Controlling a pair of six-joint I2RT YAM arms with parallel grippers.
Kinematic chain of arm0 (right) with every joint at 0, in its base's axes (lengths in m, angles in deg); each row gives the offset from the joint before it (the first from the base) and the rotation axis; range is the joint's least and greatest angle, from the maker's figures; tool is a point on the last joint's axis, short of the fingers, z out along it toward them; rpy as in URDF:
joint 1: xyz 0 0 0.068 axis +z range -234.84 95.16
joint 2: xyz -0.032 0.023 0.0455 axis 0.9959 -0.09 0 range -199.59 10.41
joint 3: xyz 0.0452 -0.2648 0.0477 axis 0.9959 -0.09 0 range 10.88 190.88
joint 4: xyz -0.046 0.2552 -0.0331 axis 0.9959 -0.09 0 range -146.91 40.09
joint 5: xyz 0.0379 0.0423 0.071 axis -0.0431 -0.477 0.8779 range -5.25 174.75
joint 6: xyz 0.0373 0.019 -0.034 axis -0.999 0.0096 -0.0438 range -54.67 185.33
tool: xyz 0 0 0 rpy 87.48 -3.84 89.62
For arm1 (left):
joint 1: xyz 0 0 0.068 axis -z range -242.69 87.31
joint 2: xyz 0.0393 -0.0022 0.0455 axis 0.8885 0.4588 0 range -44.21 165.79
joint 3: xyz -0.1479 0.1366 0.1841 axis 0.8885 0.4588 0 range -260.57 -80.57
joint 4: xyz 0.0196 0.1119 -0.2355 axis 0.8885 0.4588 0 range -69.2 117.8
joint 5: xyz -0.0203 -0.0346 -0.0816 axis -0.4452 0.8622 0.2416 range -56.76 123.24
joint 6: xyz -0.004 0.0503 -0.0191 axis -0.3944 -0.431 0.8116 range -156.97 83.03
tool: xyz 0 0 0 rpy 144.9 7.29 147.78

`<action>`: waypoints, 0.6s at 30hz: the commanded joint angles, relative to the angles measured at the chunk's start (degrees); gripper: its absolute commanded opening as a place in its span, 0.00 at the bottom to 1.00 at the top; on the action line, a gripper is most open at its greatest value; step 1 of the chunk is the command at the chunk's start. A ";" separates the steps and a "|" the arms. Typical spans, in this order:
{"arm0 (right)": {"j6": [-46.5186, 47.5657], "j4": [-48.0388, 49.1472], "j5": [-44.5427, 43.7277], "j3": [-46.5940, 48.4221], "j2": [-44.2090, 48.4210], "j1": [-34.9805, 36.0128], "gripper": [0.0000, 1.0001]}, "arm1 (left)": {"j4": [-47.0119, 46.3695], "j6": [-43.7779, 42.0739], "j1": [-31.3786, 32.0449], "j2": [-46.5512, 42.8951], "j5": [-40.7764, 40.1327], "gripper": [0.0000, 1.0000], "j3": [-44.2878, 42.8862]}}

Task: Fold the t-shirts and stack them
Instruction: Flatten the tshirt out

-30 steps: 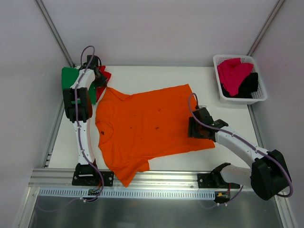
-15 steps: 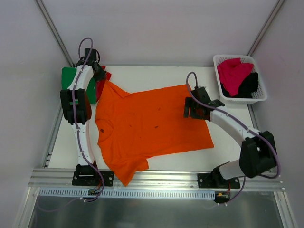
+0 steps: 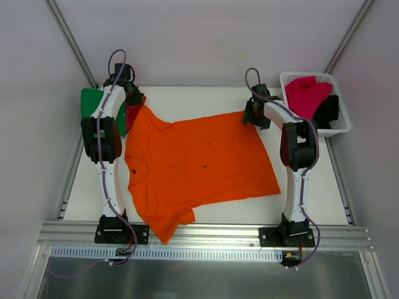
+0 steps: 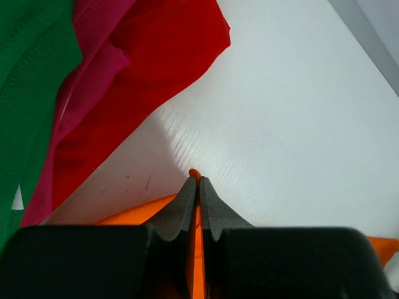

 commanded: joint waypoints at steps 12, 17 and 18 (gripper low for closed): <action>8.04 -3.43 14.87 27.31 -9.57 -1.53 0.74 | 1.07 -0.52 1.08 -0.92 2.11 0.00 -2.42; 8.57 -12.83 18.65 36.92 -16.16 -3.37 0.73 | 1.07 -0.43 1.17 -0.92 2.28 0.00 -2.06; 8.65 -13.37 19.18 36.75 -16.69 -3.64 0.73 | 1.16 -0.43 1.17 -0.92 2.37 0.00 -2.06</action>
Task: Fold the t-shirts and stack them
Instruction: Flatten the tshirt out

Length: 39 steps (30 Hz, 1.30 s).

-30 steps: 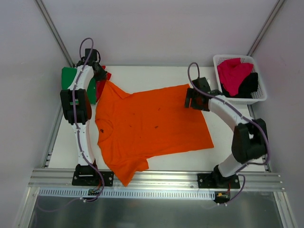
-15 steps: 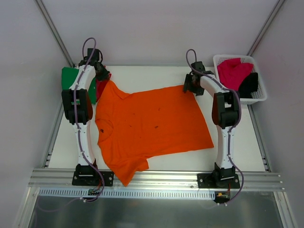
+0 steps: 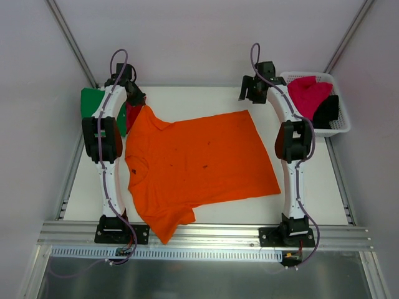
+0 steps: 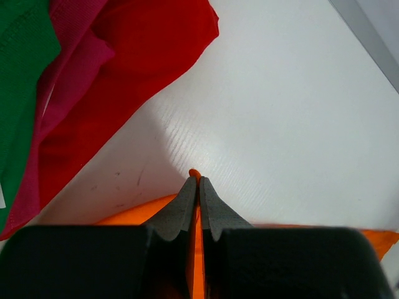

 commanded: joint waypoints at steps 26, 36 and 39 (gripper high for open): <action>3.09 -9.58 22.25 3.94 -8.55 -5.71 0.72 | 1.02 0.89 0.34 -0.86 2.75 0.00 -0.11; -0.34 -7.30 20.59 8.07 -11.71 -6.68 0.69 | 0.94 1.68 0.34 -0.77 3.37 0.00 1.91; -1.91 -7.12 18.66 8.78 -12.33 -6.86 0.69 | 0.94 1.94 0.34 -0.68 3.19 0.00 2.61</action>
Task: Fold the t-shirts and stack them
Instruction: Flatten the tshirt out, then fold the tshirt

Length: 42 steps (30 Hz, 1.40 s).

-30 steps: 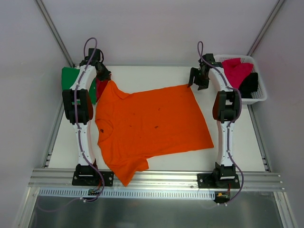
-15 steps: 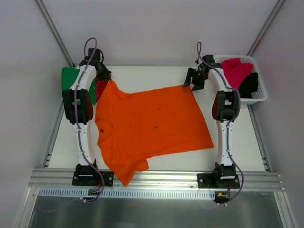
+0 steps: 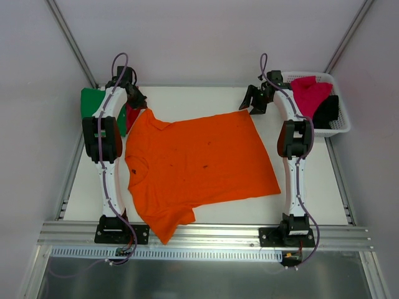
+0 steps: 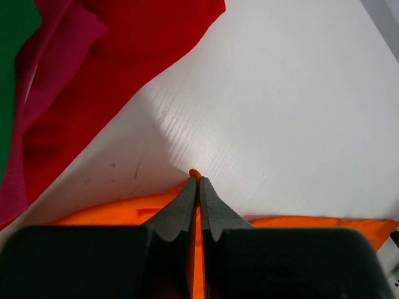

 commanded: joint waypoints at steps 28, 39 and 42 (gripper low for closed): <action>-3.90 -0.75 -4.42 2.35 -1.88 -0.78 0.18 | 0.94 2.14 0.34 -0.42 1.25 0.00 1.86; -4.25 -0.83 -4.42 1.74 -1.71 -1.13 0.00 | 0.94 2.32 0.34 -1.03 1.16 0.00 2.56; -3.81 0.04 -4.77 0.34 -0.31 -1.05 0.00 | 0.94 2.32 0.34 -1.03 1.42 0.00 2.56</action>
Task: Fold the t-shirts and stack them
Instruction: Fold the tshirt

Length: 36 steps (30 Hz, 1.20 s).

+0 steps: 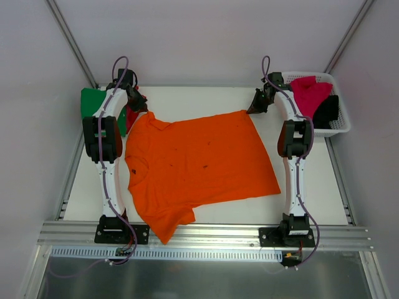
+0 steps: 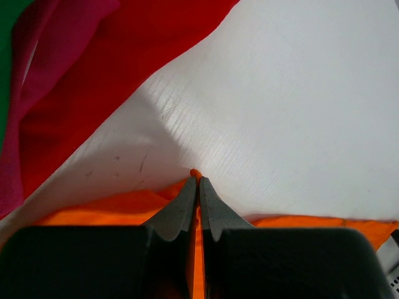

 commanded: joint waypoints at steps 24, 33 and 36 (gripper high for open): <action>1.03 17.21 -29.25 -36.84 35.29 -0.06 0.00 | 0.32 -1.54 0.34 2.13 7.56 0.00 -5.14; 0.67 17.21 -29.86 -40.88 37.57 0.20 0.00 | 0.32 -1.80 0.34 1.17 8.87 0.00 -4.79; 0.50 18.61 -31.00 -45.62 41.16 0.46 0.01 | 0.23 -2.68 2.88 -0.94 7.39 0.00 -2.69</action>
